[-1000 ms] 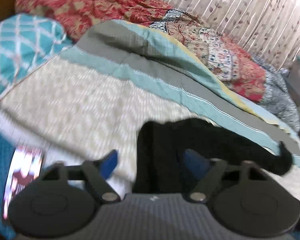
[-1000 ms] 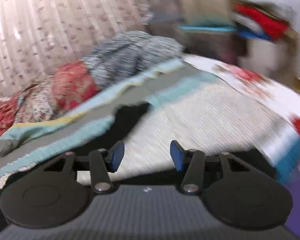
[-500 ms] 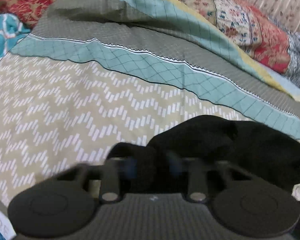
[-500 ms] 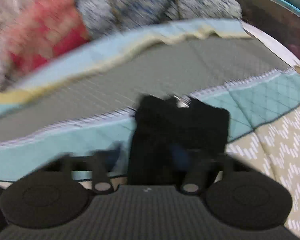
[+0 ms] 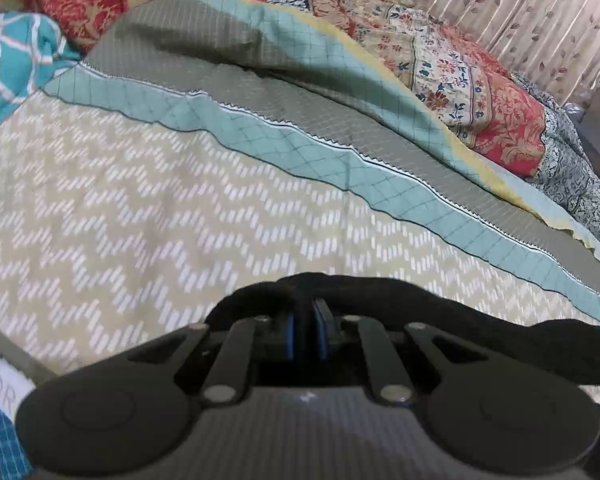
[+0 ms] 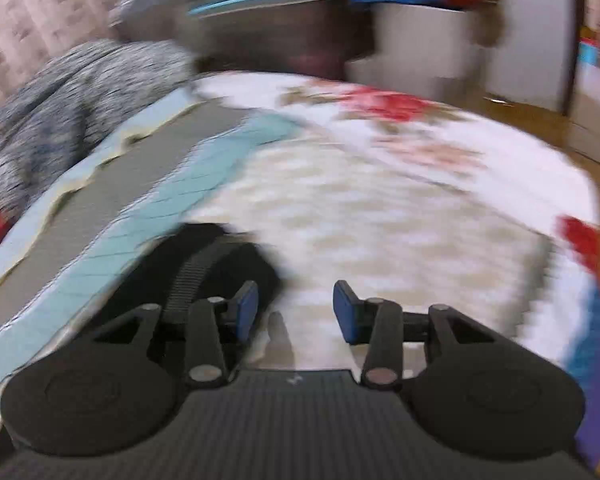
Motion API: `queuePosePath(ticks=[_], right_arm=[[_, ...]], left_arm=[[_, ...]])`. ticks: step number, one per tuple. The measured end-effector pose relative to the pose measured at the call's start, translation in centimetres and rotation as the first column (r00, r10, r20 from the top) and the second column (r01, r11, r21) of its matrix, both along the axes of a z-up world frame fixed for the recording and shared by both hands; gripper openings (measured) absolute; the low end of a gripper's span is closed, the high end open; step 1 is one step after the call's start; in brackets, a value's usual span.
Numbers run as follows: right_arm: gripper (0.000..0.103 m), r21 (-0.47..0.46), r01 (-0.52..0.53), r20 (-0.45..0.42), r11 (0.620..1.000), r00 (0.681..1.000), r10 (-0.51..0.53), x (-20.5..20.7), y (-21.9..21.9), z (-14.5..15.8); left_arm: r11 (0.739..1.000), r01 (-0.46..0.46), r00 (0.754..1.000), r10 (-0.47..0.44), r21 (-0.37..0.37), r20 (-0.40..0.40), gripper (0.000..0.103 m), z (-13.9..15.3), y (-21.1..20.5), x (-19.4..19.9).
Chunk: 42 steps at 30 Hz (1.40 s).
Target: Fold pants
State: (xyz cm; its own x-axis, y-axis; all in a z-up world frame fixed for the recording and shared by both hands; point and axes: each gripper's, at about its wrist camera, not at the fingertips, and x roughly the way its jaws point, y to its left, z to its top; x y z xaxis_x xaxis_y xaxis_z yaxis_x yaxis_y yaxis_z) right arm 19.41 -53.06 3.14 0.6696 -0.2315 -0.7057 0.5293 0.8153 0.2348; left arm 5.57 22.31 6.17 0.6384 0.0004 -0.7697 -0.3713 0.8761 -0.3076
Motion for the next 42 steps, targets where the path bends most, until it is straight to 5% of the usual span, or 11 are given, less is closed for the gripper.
queuePosePath(ticks=[5,9,11,14,17,18,28,31,34,38,42], right_arm=[[0.048,-0.031,-0.112,0.052,0.993,0.992,0.114,1.2,1.6,2.1],[0.065,0.002,-0.216,0.054,0.976,0.975,0.216,6.4,2.8,1.0],[0.079,-0.032,-0.250,0.005,0.968,0.968,0.250,9.7,3.8,-0.3],[0.080,-0.116,-0.297,-0.132,0.948,0.951,0.281,13.3,5.7,-2.9],[0.007,-0.262,-0.380,-0.200,0.887,0.921,0.335,13.5,8.1,-4.0],[0.003,-0.244,-0.377,-0.155,0.893,0.925,0.348,13.2,8.1,-3.0],[0.005,-0.210,-0.098,0.209,0.973,0.967,0.143,18.6,6.8,3.6],[0.046,-0.140,-0.120,0.052,0.983,0.990,0.128,21.2,7.6,1.0],[0.047,-0.096,-0.121,0.115,0.988,0.984,0.132,19.5,7.3,0.0],[0.047,0.160,-0.045,0.141,0.986,0.990,0.023,16.6,4.0,-1.1],[0.048,0.505,-0.027,0.157,0.863,0.986,-0.061,15.0,2.3,-4.2]], left_arm=[[1.000,0.009,1.000,-0.009,0.019,0.004,0.020,0.4,-0.8,0.5],[0.995,0.032,0.999,-0.031,0.091,-0.013,0.078,0.0,-1.9,2.2],[0.991,0.061,0.998,-0.058,0.119,-0.027,0.073,-0.7,-2.5,3.1],[0.984,0.100,0.992,-0.088,0.149,-0.086,0.016,-2.1,-3.2,4.4],[0.985,0.076,0.996,-0.068,0.156,-0.053,0.012,-1.2,-3.1,4.0],[0.983,0.068,0.998,-0.065,0.173,-0.021,0.012,-0.4,-3.0,3.7],[0.984,-0.139,0.985,0.125,0.110,0.119,0.012,0.9,1.3,6.4],[0.977,-0.197,0.980,0.198,0.085,-0.007,0.012,-2.5,2.6,8.4],[0.973,-0.230,0.973,0.231,0.020,-0.014,0.012,-3.9,3.6,8.2],[0.977,-0.208,0.978,0.208,0.038,0.004,0.012,-3.6,3.3,7.6],[0.978,-0.205,0.979,0.205,0.047,0.009,0.012,-3.3,3.1,7.5]])
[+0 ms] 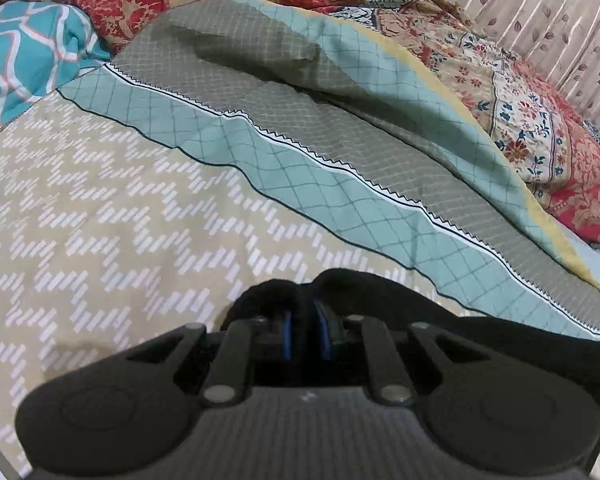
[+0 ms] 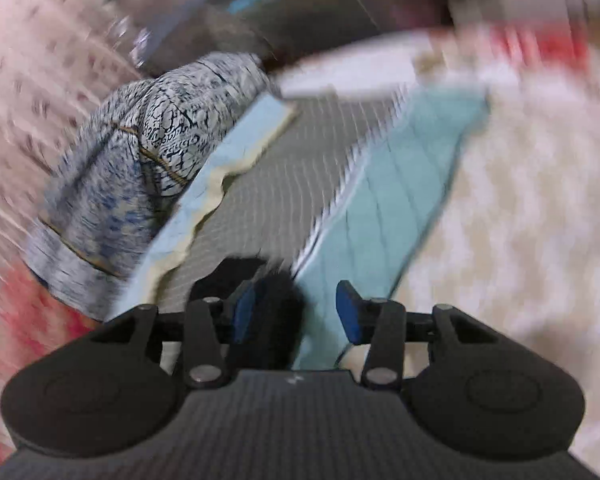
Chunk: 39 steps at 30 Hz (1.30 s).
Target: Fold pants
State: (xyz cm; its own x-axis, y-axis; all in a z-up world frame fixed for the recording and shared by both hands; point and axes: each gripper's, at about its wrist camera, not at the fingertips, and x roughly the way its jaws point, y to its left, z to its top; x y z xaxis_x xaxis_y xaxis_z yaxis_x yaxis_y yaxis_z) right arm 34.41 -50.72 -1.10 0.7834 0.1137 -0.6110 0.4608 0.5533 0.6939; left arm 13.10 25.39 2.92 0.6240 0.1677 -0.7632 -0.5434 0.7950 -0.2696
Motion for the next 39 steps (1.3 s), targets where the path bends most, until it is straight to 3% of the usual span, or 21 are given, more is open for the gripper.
queuePosePath(ticks=[2,4,5,6,7,10,16,20,24,25,27,29,31,32,34,37,39], right_arm=[[0.048,0.090,-0.006,-0.016,0.996,1.000,0.007,0.4,0.7,-1.5],[0.048,0.102,-0.019,-0.024,0.995,0.999,0.022,1.5,2.0,-2.7],[0.042,0.095,-0.033,-0.021,0.995,0.999,0.035,2.1,2.7,-2.8],[0.030,0.068,-0.042,-0.018,0.997,0.999,0.044,2.5,3.2,-2.4],[0.008,0.020,-0.043,-0.030,0.999,0.999,0.043,2.9,3.7,-1.9],[0.005,-0.041,-0.002,0.065,0.999,0.998,0.005,1.8,3.7,1.1],[0.005,-0.093,0.047,0.287,0.995,0.958,-0.019,-4.3,1.7,11.3],[0.005,-0.168,0.048,0.294,0.985,0.956,0.003,-4.4,1.5,14.6],[0.006,-0.202,0.043,0.149,0.978,0.989,-0.013,0.5,2.9,11.9],[0.010,-0.198,0.031,0.117,0.980,0.993,-0.007,1.9,3.0,10.2],[0.017,-0.226,-0.020,0.039,0.974,0.999,0.030,4.4,3.6,7.0],[0.033,-0.244,0.060,0.017,0.968,0.998,-0.058,3.2,3.7,4.7],[0.034,-0.204,0.040,0.036,0.978,0.999,-0.033,2.0,3.0,3.1],[0.034,-0.212,0.015,0.016,0.977,1.000,-0.012,1.4,2.7,2.6],[0.034,-0.236,0.012,-0.011,0.972,1.000,-0.016,-0.3,1.7,2.4],[0.034,-0.165,0.015,-0.012,0.986,1.000,-0.017,-3.6,0.0,2.0],[0.034,-0.137,-0.009,-0.008,0.991,1.000,0.008,-6.4,-0.3,2.5]], left_arm=[[1.000,-0.008,1.000,0.008,-0.007,0.004,0.012,0.2,0.0,-0.1],[1.000,-0.008,1.000,0.008,-0.003,0.005,0.012,0.3,0.0,-0.1],[1.000,-0.007,1.000,0.007,-0.002,0.006,0.012,0.4,0.0,-0.2],[1.000,-0.007,1.000,0.007,0.000,0.009,0.012,0.7,-0.1,-0.4],[1.000,-0.006,1.000,0.006,0.004,0.016,0.012,1.0,-0.2,-0.6],[1.000,-0.005,0.998,0.005,0.005,0.056,0.012,2.5,-0.3,-1.7],[1.000,0.024,0.984,-0.022,-0.012,0.176,0.011,6.1,-1.1,-4.4],[0.999,0.041,0.980,-0.035,-0.026,0.197,0.011,6.6,-1.0,-3.5],[0.999,0.035,0.991,-0.029,-0.040,0.127,0.011,4.5,-0.9,0.5],[0.998,0.037,0.994,-0.032,-0.045,0.101,0.011,3.6,-0.8,1.8],[0.998,0.035,0.999,-0.034,-0.052,0.027,0.021,1.3,-0.5,4.3],[0.997,-0.012,0.998,0.007,-0.072,-0.068,0.027,-0.3,-0.2,5.3],[0.996,0.015,0.999,-0.017,-0.085,-0.029,0.031,0.0,-0.2,4.1],[0.997,0.031,0.999,-0.032,-0.065,-0.019,0.040,0.5,-0.2,3.3],[0.999,0.042,0.999,-0.042,-0.014,-0.005,0.044,1.7,-0.4,0.9],[0.998,0.058,0.998,-0.058,0.010,0.017,0.050,3.5,-0.2,-3.1],[0.999,0.054,0.998,-0.054,0.005,0.013,0.061,4.3,-0.3,-6.0]])
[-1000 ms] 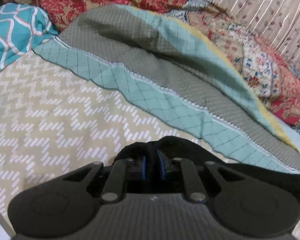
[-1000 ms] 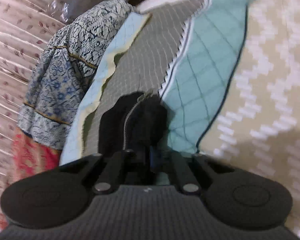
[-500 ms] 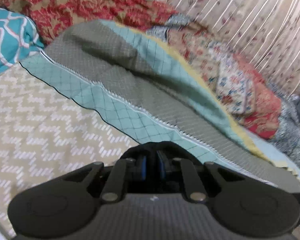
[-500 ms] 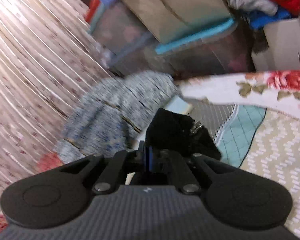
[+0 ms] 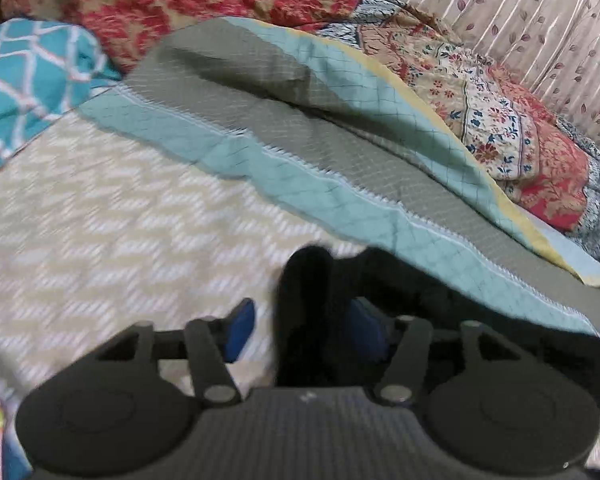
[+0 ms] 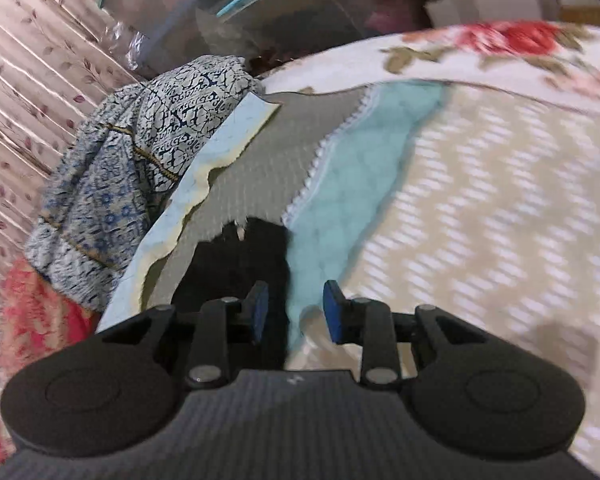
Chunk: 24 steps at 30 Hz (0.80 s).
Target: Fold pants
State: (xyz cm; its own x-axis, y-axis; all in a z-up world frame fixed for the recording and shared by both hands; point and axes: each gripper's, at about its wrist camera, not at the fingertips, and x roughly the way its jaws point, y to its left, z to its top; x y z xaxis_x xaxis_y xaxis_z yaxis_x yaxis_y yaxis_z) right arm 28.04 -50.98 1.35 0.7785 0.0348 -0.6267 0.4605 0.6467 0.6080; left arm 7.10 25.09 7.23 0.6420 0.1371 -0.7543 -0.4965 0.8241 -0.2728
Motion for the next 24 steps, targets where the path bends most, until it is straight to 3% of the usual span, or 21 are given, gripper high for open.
queuePosePath(ticks=[2,3,5,9,11,12,13,14,15,19,23,24], right_arm=[[0.034,0.024,-0.045,0.014,0.999,0.999,0.044,-2.7,0.3,0.4],[0.034,0.036,-0.068,0.023,0.997,0.997,0.067,-4.2,0.4,0.6],[0.035,0.052,-0.123,0.034,0.991,0.992,0.121,-7.1,1.4,1.0],[0.037,0.016,-0.280,0.028,0.960,0.960,0.280,-11.9,5.0,0.9],[0.038,-0.037,-0.384,0.010,0.923,0.923,0.385,-14.0,7.8,0.8],[0.038,-0.070,-0.428,0.009,0.901,0.903,0.429,-14.9,9.2,0.7],[0.041,-0.096,-0.469,0.005,0.878,0.882,0.472,-15.5,10.8,0.6],[0.041,-0.112,-0.518,-0.011,0.848,0.854,0.520,-15.9,12.6,0.3],[0.040,-0.125,-0.553,-0.030,0.824,0.832,0.554,-16.0,14.0,-0.1],[0.041,-0.167,-0.597,-0.137,0.785,0.802,0.581,-15.0,17.4,-1.0],[0.039,-0.118,-0.609,-0.146,0.784,0.792,0.593,-14.8,17.0,-2.0],[0.039,-0.099,-0.614,-0.149,0.783,0.787,0.598,-15.6,16.3,-2.6]], left_arm=[[0.999,0.002,1.000,-0.002,-0.037,-0.013,0.067,0.0,-0.3,-2.7],[0.998,0.004,1.000,-0.005,-0.069,-0.021,0.079,0.0,-0.5,-3.8],[0.988,-0.011,1.000,0.006,-0.154,-0.030,0.093,-0.8,-0.8,-5.7],[0.945,-0.035,0.999,0.023,-0.325,-0.041,0.098,-3.2,-1.6,-7.3],[0.902,-0.064,0.998,0.055,-0.428,-0.035,0.100,-4.6,-2.2,-7.9],[0.878,-0.061,0.998,0.058,-0.475,-0.022,0.096,-5.2,-2.5,-8.0],[0.864,-0.053,0.999,0.051,-0.500,-0.019,0.083,-5.7,-3.2,-7.9],[0.869,-0.036,0.999,0.017,-0.493,-0.042,0.037,-5.9,-3.9,-7.6],[0.875,-0.015,0.998,-0.016,-0.484,-0.059,0.021,-6.0,-4.6,-7.4],[0.913,0.051,0.996,-0.074,-0.404,-0.042,0.018,-2.4,-4.2,-10.9],[0.908,0.026,0.991,-0.079,-0.419,-0.111,0.020,-1.5,-2.9,-15.9],[0.911,0.023,0.987,-0.086,-0.411,-0.136,0.026,-1.9,-3.0,-16.4]])
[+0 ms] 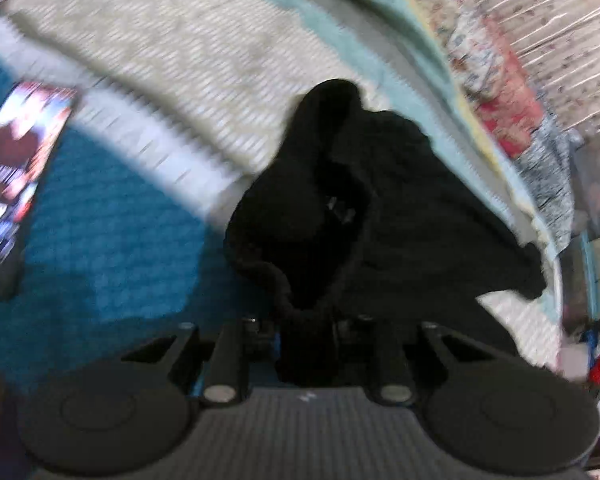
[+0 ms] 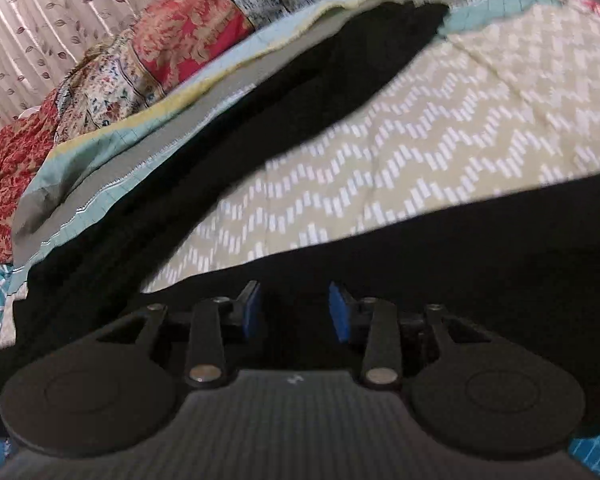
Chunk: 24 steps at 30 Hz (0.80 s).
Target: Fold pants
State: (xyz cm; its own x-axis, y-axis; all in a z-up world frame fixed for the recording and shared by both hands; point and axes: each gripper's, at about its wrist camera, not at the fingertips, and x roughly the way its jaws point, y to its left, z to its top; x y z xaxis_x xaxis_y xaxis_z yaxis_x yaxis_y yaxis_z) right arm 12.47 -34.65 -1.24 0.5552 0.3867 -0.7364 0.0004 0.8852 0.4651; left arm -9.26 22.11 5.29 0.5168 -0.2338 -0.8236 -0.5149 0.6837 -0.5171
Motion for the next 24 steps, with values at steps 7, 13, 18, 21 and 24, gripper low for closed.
queuePosePath(ticks=[7,13,18,21,24], right_arm=[[0.040,-0.067,-0.063,0.070,0.996,0.995,0.067,0.7,-2.3,4.3],[0.041,-0.134,0.061,0.200,0.989,0.979,-0.033,9.8,-4.8,9.5],[0.060,-0.067,0.171,0.164,0.983,0.974,-0.159,21.4,-4.7,9.2],[0.065,-0.142,0.224,0.115,0.964,0.971,-0.209,27.9,-3.4,6.9],[0.065,-0.207,0.297,0.078,0.932,0.955,-0.287,32.4,-3.6,4.2]], left_arm=[[0.973,0.011,0.998,-0.025,0.229,0.055,0.049,3.1,0.9,2.1],[0.749,0.144,0.964,-0.253,0.646,0.079,0.067,5.9,-1.7,13.6],[0.568,0.333,0.893,-0.447,0.753,-0.057,0.081,1.8,-5.3,22.0],[0.570,0.386,0.879,-0.467,0.726,-0.101,0.081,-0.8,-4.8,23.1],[0.583,0.401,0.880,-0.460,0.707,-0.120,0.053,-2.7,-3.8,23.6]])
